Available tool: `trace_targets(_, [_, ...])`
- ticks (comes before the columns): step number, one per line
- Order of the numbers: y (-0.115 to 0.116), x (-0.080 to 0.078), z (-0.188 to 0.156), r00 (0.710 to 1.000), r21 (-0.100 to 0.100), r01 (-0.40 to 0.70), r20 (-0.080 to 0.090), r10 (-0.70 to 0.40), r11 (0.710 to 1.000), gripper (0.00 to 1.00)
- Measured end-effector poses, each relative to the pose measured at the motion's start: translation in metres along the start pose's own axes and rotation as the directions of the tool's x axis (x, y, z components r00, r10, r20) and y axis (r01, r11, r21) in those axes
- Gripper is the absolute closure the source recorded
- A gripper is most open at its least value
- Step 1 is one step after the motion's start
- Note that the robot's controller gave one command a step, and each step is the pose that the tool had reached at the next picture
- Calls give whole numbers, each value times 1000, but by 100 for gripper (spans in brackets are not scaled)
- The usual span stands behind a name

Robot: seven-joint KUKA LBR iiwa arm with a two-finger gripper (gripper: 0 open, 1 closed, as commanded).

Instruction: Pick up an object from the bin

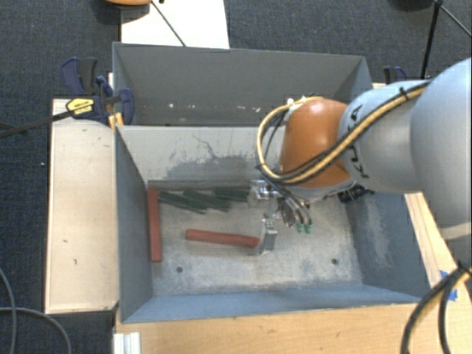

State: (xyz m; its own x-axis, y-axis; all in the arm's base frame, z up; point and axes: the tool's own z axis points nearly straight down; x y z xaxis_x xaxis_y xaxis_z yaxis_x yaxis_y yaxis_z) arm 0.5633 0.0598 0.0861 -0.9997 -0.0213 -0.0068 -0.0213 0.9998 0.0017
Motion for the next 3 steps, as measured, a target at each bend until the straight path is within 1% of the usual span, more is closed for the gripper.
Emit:
trace_targets(1, [83,21,16,989,0,146,-6,-146,989,100])
trace_targets(2, [83,21,16,989,0,145,-6,-145,989,100])
trace_targets(3, [102,45,-126,989,0,147,-4,-147,989,100])
